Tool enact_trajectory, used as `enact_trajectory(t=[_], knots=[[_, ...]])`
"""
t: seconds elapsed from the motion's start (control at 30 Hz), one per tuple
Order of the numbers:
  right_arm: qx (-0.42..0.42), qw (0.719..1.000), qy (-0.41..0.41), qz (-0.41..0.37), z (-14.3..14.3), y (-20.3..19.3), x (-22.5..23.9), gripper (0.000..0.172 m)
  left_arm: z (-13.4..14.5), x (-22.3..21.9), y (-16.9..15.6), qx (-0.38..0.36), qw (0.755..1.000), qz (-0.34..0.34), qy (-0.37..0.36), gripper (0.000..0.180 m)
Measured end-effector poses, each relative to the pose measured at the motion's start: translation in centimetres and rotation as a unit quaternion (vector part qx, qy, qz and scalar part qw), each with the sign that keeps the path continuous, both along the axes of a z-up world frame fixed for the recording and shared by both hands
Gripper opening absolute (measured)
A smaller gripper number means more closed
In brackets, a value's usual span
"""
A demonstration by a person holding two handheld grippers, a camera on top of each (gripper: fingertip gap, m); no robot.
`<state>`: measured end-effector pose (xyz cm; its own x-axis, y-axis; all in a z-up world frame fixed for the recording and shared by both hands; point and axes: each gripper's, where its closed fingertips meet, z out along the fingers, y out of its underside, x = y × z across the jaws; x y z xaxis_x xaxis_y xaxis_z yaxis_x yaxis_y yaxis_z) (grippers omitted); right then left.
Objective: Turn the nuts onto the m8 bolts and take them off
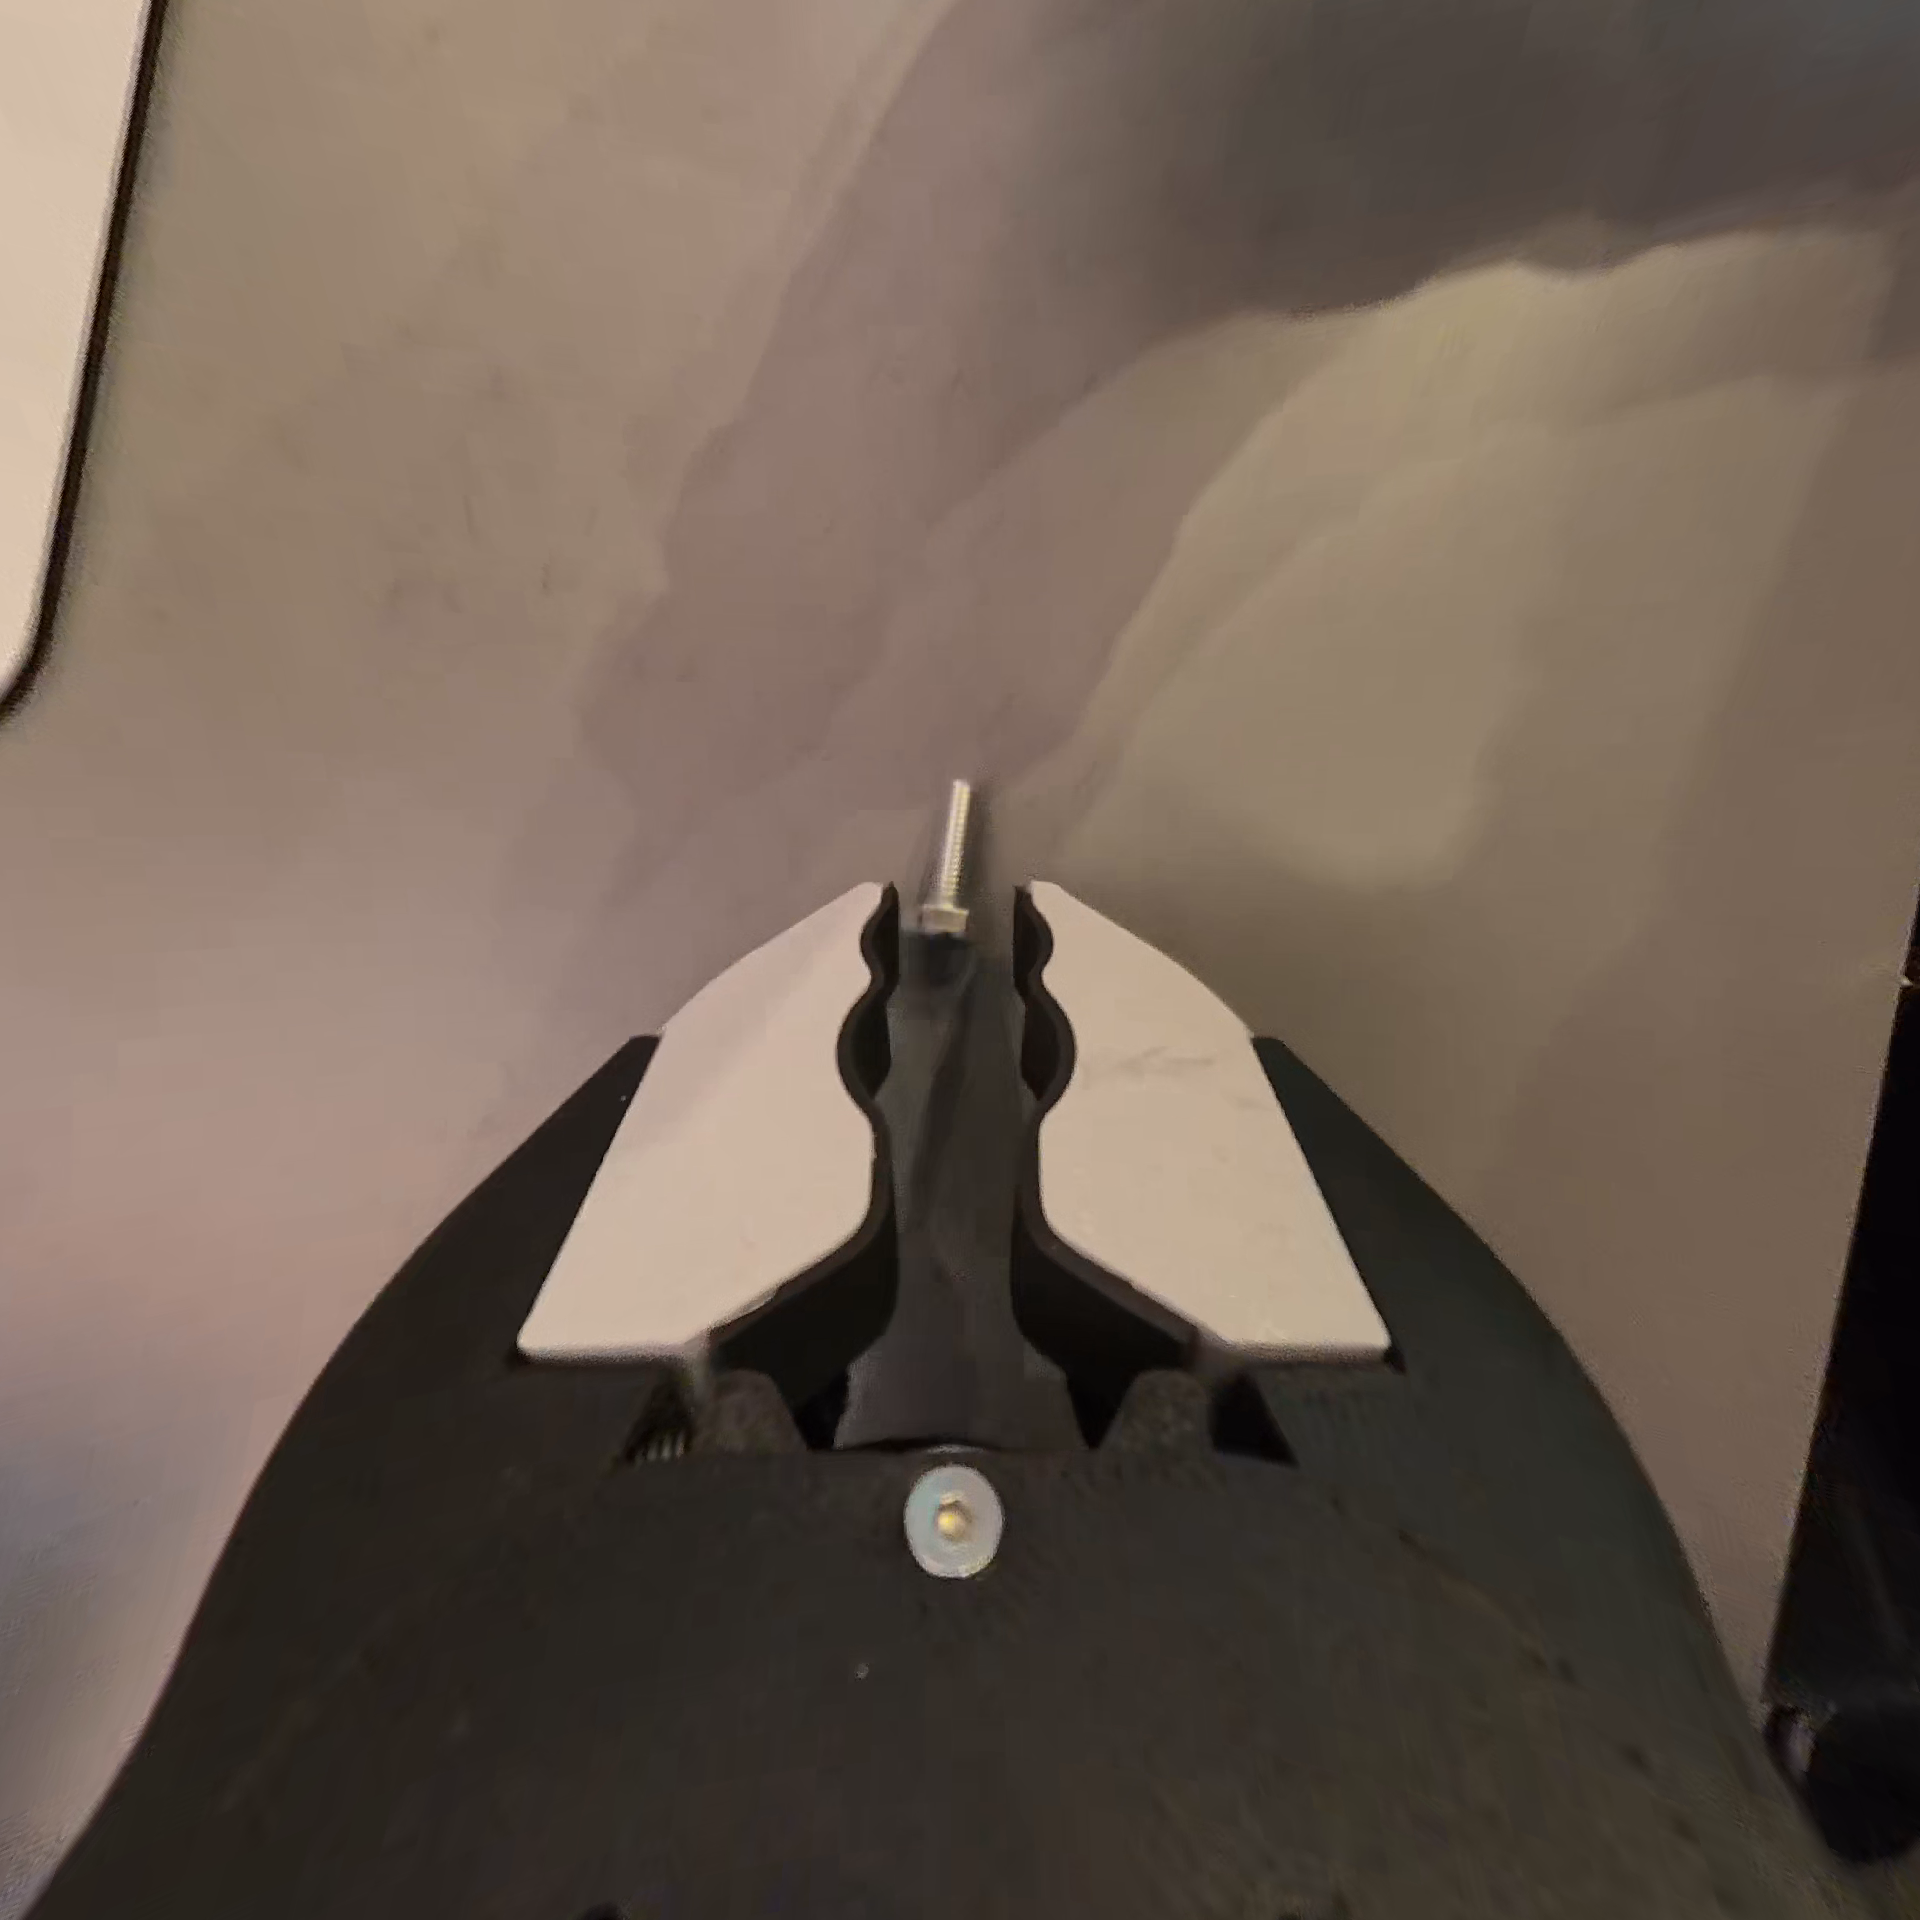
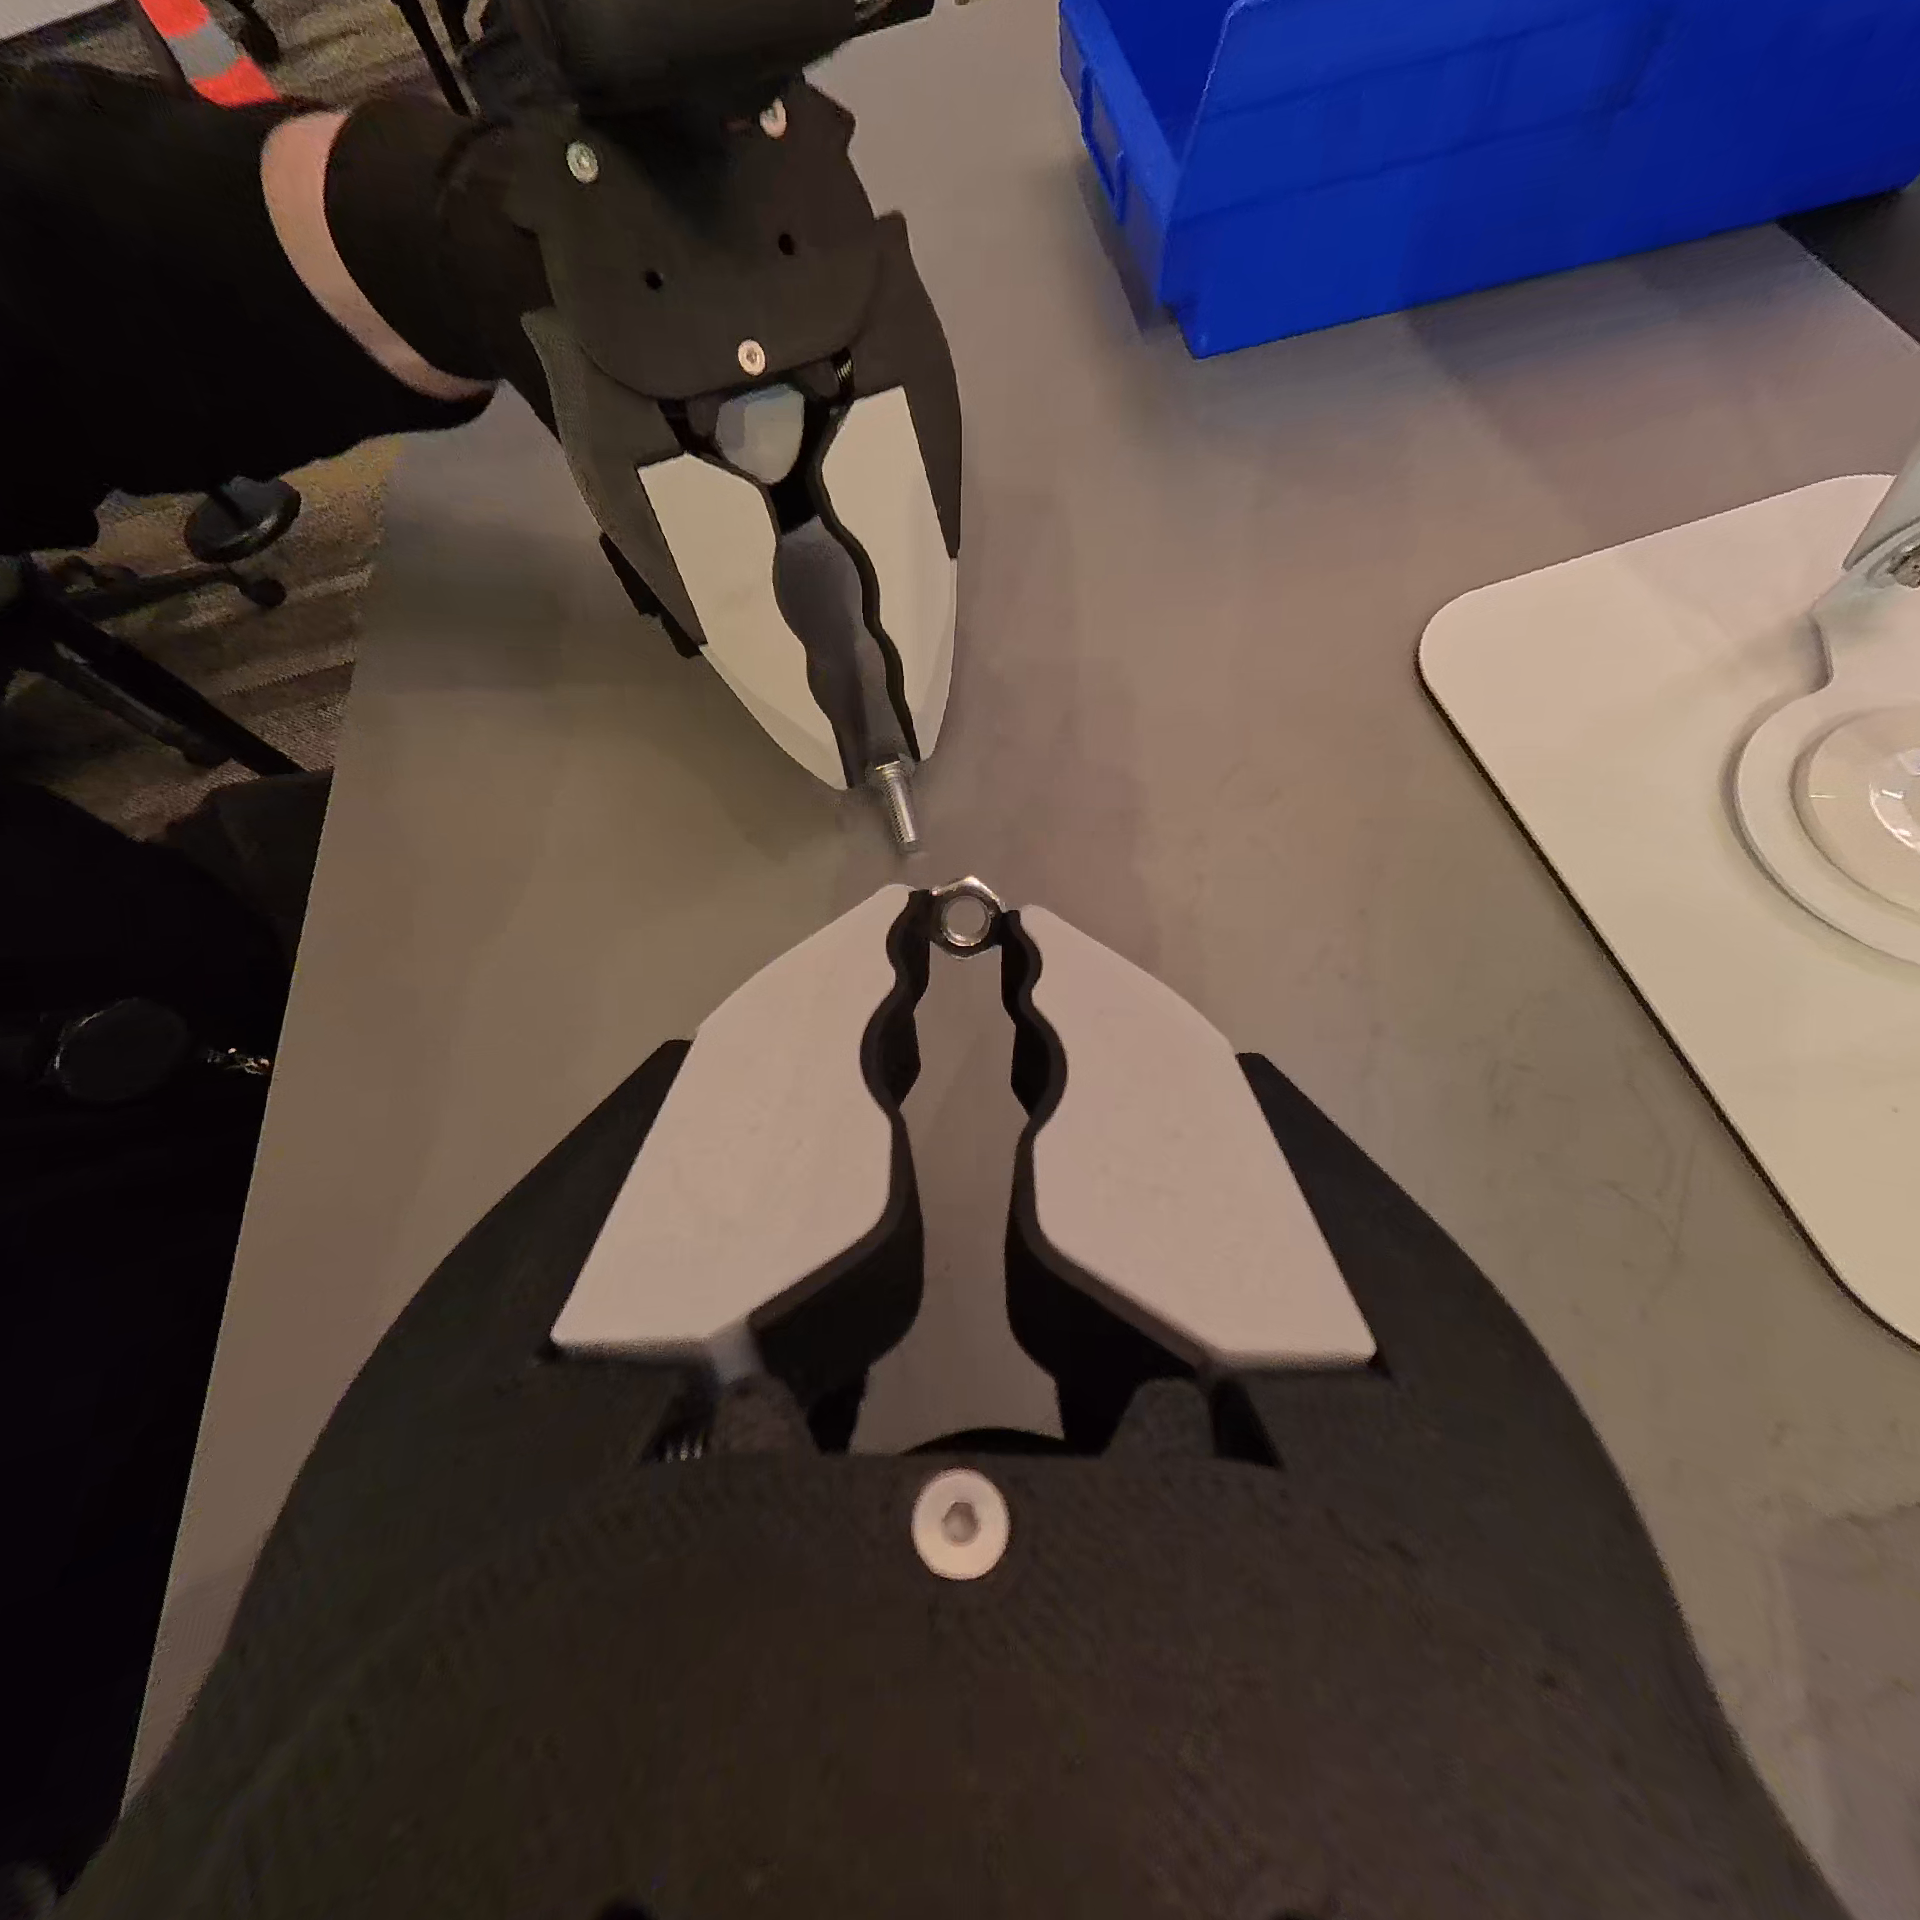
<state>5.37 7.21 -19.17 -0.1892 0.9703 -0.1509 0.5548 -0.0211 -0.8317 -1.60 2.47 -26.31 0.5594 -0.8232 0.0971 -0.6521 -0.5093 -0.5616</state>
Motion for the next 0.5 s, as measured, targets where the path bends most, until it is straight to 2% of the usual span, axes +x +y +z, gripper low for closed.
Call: enact_trajectory(t=[0.03,0.17,0.23,0.33,0.43,0.5], knots=[[0.003,1.000,-0.001,0.001,0.0,0.0,0.1,0.014,0.2,0.0,0.0,0.000,1.000,-0.007,0.015,0.022],[0.008,1.000,-0.001,0.004,0.0,-0.1,0.3,0.013,-0.8,-0.4,-0.4,-0.028,0.991,-0.043,0.123,0.028],[0.010,1.000,0.000,0.005,0.0,-0.2,0.4,0.014,-1.1,-0.2,-0.2,-0.034,0.986,-0.053,0.153,0.028],[0.009,1.000,0.001,0.006,0.0,-0.3,0.5,0.014,-1.3,-0.1,-0.1,-0.052,0.982,-0.062,0.169,0.016],[0.011,1.000,-0.004,0.009,-0.2,-0.2,0.7,0.014,-1.2,-0.2,-0.2,-0.063,0.979,-0.069,0.182,0.015],[0.014,1.000,-0.004,0.016,-0.1,-0.3,0.9,0.014,-1.2,-0.3,0.2,-0.044,0.980,-0.065,0.182,0.015]])
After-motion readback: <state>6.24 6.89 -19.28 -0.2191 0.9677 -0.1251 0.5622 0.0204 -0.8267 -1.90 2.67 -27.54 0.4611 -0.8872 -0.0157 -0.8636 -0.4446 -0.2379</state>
